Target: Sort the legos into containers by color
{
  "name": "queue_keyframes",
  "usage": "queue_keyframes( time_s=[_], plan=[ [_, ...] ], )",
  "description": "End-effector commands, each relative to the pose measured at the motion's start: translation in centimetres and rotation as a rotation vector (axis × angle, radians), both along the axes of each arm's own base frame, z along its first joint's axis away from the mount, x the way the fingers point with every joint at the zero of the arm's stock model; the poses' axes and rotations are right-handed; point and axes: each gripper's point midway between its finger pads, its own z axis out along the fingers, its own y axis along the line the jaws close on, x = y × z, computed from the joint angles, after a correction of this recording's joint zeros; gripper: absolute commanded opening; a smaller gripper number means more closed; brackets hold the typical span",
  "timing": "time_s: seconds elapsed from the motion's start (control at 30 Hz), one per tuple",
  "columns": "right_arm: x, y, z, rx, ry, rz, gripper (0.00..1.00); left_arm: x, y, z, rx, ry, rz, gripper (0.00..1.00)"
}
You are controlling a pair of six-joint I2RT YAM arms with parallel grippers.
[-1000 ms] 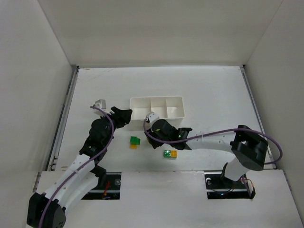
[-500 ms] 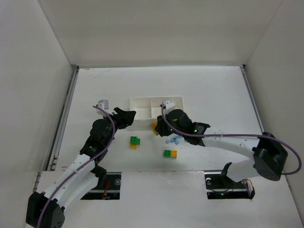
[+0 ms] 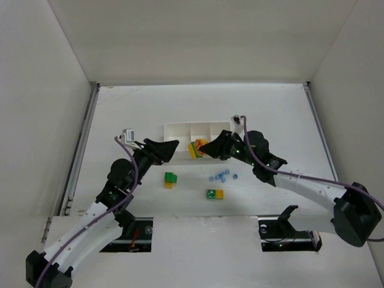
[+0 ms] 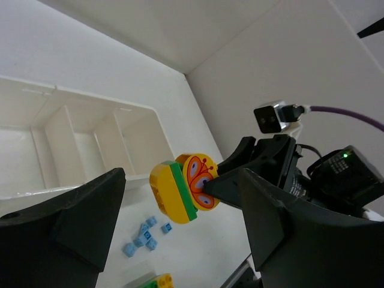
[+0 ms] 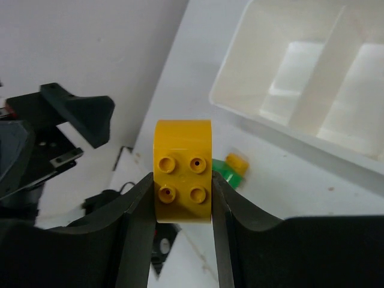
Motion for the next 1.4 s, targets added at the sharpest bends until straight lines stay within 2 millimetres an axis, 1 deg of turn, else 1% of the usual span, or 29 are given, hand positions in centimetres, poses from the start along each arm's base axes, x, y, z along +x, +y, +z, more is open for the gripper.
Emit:
queue_keyframes(
  time_s=[0.0, 0.2, 0.43, 0.53, 0.73, 0.87, 1.03, 1.13, 1.3, 1.37],
  plan=[
    [-1.4, 1.8, 5.9, 0.255, -0.040, 0.111, 0.21, -0.3, -0.1, 3.9, -0.145, -0.066, -0.008, 0.74],
    [-1.3, 1.9, 7.3, 0.407, 0.008, 0.135, 0.21, 0.1, -0.7, 3.7, -0.202, -0.059, -0.021, 0.73],
    [-0.9, 3.4, 7.6, 0.530, 0.074, 0.191, 0.20, 0.6, -1.5, 3.9, -0.249, -0.061, -0.043, 0.72],
    [-0.4, 3.8, 7.8, 0.569, 0.081, 0.195, 0.21, 0.8, -1.7, 3.8, -0.266, -0.059, -0.048, 0.69],
    [-0.1, 4.4, 8.1, 0.619, 0.099, 0.216, 0.21, 0.9, -1.8, 3.4, -0.265, -0.051, -0.048, 0.65],
    [0.0, 4.5, 8.5, 0.649, 0.104, 0.226, 0.21, 1.2, -1.6, 2.6, -0.251, -0.032, -0.036, 0.64],
    [0.1, 4.2, 8.1, 0.635, 0.093, 0.205, 0.21, 1.5, -1.1, 1.6, -0.232, -0.009, -0.013, 0.64],
    [0.3, 4.1, 7.6, 0.624, 0.098, 0.191, 0.21, 1.8, -0.7, 1.5, -0.232, -0.005, 0.002, 0.64],
    [0.2, 4.8, 7.9, 0.630, 0.090, 0.213, 0.21, 1.9, -1.6, 1.8, -0.232, 0.001, -0.024, 0.63],
    [0.1, 5.3, 7.7, 0.628, 0.098, 0.221, 0.21, 1.9, -2.0, 2.0, -0.234, -0.001, -0.035, 0.61]
  ],
)
